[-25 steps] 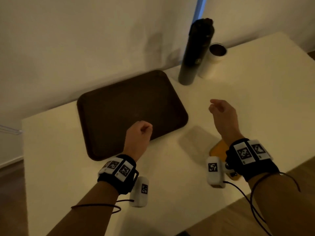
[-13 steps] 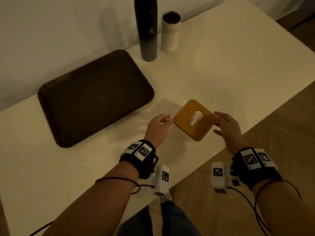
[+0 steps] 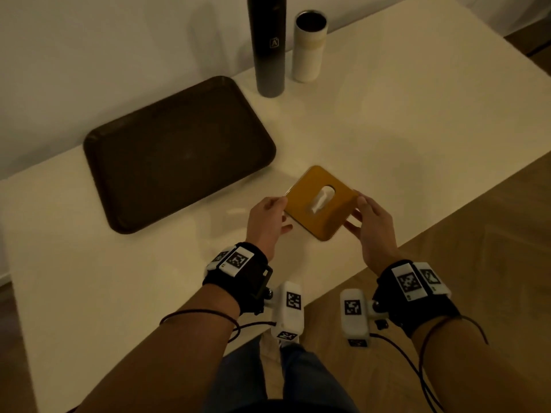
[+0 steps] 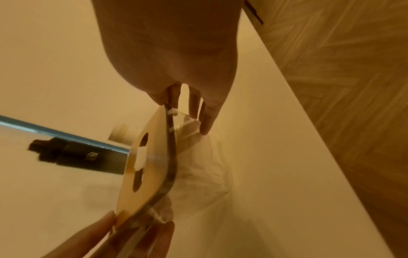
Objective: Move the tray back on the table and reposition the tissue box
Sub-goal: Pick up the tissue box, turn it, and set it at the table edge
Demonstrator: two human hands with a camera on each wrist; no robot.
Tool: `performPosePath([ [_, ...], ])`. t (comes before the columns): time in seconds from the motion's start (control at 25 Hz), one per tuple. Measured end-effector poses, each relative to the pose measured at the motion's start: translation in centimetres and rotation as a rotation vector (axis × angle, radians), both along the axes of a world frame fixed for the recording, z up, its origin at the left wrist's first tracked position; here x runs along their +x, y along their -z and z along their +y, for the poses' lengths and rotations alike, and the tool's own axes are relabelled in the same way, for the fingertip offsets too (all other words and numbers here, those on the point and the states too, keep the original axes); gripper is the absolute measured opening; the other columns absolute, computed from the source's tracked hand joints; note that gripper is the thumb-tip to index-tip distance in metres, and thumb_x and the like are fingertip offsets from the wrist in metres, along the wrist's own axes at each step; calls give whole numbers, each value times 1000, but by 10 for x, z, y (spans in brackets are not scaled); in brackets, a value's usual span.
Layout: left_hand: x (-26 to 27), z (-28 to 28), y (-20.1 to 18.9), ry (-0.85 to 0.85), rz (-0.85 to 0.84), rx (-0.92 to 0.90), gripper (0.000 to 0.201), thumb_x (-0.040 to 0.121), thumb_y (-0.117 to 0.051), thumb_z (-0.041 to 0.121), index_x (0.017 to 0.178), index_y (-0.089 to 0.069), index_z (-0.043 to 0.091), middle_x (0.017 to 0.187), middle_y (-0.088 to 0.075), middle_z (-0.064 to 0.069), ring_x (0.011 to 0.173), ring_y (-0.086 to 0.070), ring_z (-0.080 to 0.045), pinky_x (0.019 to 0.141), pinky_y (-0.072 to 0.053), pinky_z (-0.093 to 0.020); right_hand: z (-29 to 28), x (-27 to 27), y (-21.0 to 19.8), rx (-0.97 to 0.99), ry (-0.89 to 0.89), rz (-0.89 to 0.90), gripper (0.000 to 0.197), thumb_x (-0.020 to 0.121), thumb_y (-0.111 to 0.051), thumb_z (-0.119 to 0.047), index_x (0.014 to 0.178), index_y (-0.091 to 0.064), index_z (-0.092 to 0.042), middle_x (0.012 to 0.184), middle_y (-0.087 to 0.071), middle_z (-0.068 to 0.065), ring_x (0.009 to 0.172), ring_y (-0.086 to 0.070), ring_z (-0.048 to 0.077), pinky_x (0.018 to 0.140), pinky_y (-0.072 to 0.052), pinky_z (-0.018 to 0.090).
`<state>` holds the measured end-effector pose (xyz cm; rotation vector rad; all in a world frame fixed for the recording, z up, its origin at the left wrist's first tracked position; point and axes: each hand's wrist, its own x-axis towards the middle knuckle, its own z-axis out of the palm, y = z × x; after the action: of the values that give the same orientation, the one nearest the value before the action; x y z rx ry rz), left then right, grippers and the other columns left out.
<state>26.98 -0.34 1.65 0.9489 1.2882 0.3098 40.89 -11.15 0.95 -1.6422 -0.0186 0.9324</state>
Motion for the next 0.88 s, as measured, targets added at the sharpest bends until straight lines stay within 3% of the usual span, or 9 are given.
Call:
performPosePath([
  [0.12,-36,7,-8,-120,3,10,20,94,-50,29,108,-59,18,118,-60,-11,110,-58,-27,88,-55,-39,20,-31,-5,28,-54,47,37,102,-40,-24,133,-58,-13,131,-62,5,122,-57,21,96,-51,39],
  [0.36,-143,44,-22,-396,53,87,11,91,-50,36,92,-59,30,118,-60,-6,114,-57,-25,94,-51,-49,94,-128,-22,37,-293,103,36,101,-40,-25,131,-59,-17,131,-62,5,121,-55,21,98,-49,40],
  [0.6,-268,99,-27,-624,39,130,22,93,-47,31,105,-59,17,118,-61,-8,115,-57,-28,90,-53,-48,188,-247,-23,33,-497,85,36,100,-43,-26,130,-59,-15,125,-63,10,114,-59,24,92,-51,38],
  [0.76,-349,153,-21,-697,31,120,17,94,-48,31,93,-59,19,110,-59,-6,117,-56,-30,89,-54,-47,251,-331,-18,-16,-555,40,37,98,-43,-31,127,-62,-19,124,-64,10,114,-59,26,98,-51,46],
  [0.88,-395,193,-16,-716,21,108,17,94,-49,31,88,-58,19,109,-58,-8,119,-56,-31,89,-54,-46,294,-377,-14,-13,-569,16,33,95,-45,-33,115,-68,-23,116,-68,7,110,-62,24,99,-50,48],
])
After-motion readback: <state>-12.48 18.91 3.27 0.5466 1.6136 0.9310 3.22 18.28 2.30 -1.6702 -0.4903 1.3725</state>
